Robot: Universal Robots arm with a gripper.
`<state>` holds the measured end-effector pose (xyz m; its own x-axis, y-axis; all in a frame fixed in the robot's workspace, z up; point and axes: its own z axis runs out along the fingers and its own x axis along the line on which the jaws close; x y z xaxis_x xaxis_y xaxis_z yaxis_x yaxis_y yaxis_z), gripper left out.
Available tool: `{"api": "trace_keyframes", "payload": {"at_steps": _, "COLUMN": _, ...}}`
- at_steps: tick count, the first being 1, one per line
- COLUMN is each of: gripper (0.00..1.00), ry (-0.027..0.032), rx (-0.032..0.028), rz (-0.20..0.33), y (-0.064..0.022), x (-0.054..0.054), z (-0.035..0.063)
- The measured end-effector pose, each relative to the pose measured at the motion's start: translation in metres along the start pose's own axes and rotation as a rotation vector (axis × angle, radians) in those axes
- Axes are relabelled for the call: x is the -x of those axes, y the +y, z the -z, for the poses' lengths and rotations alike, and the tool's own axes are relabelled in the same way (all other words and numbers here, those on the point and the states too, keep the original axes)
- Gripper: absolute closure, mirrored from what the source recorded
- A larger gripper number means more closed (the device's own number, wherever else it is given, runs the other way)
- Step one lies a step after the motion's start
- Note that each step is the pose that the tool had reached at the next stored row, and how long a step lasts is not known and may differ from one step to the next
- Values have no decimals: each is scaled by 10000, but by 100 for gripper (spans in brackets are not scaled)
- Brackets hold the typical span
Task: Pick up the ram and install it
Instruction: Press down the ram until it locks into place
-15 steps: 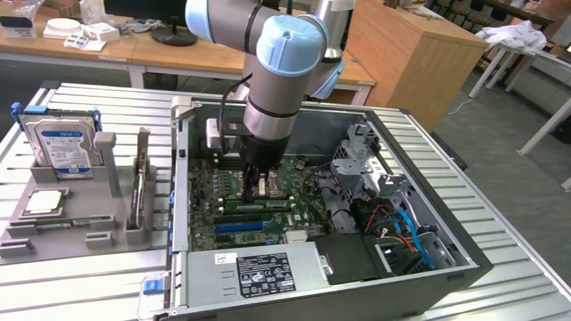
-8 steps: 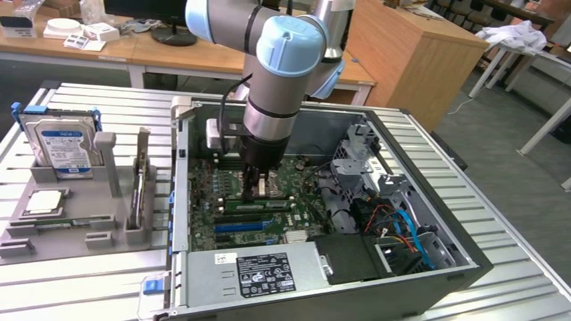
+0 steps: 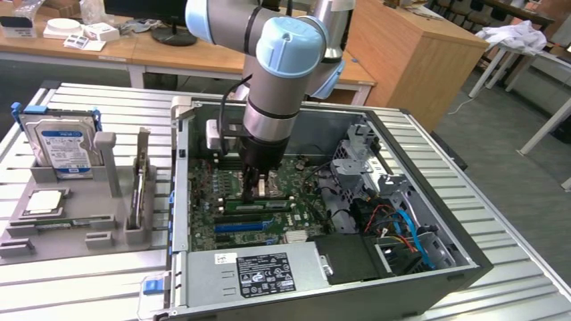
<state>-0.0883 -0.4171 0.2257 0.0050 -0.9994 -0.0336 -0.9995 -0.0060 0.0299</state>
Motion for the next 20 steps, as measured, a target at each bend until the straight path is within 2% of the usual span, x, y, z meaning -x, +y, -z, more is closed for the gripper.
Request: {"api": "trace_keyframes", "payload": {"at_steps": 20, "gripper": 89, "ry": 0, "rx": 0, "rz": 0, "y": 0, "x": -1, "z": -22}}
